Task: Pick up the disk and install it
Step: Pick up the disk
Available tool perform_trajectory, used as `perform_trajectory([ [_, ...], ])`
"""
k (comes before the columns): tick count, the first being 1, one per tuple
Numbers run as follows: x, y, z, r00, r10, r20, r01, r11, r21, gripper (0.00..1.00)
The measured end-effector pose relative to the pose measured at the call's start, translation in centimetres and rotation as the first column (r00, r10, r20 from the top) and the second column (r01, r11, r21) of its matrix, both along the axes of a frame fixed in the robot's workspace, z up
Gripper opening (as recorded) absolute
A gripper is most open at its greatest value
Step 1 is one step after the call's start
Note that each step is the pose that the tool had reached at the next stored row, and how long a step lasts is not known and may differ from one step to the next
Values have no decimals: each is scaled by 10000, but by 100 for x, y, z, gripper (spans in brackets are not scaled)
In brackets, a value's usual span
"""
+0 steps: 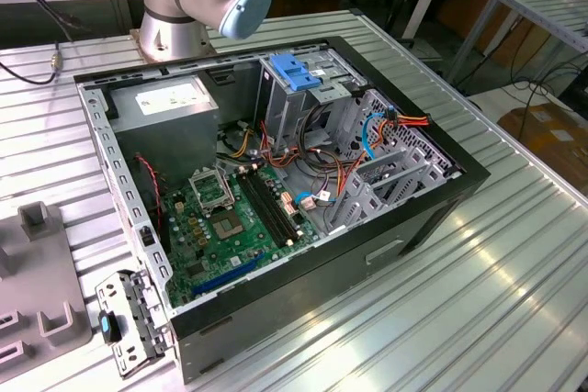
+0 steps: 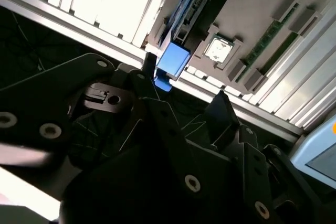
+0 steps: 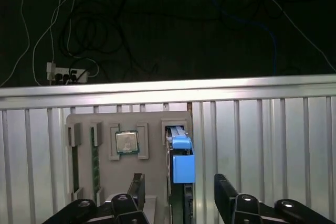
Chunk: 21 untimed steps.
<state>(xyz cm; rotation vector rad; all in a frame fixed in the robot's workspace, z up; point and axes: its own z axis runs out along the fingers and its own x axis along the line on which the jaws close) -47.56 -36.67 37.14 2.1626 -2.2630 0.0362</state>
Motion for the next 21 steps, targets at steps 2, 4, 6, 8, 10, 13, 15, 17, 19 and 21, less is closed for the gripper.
perform_trajectory([
  [2,18,0,-37,10000,0,1,0,10000,-2,66],
  [4,58,0,-81,10000,-23,4,23,10000,-1,66],
  [6,80,0,-128,10000,-99,6,99,10000,-1,66],
  [8,81,0,-180,9999,-108,4,108,9999,-1,66],
  [10,80,0,-216,9999,-108,3,108,9999,-2,66],
  [13,63,-2,-279,10000,-67,4,67,10000,-2,66],
  [15,42,-2,-321,10000,36,4,-36,10000,-1,66],
  [17,39,-2,-363,9999,114,4,-114,9999,-1,66],
  [19,39,9,-402,9999,114,3,-114,9999,-1,66],
  [21,39,19,-442,9999,115,4,-115,9999,0,66],
])
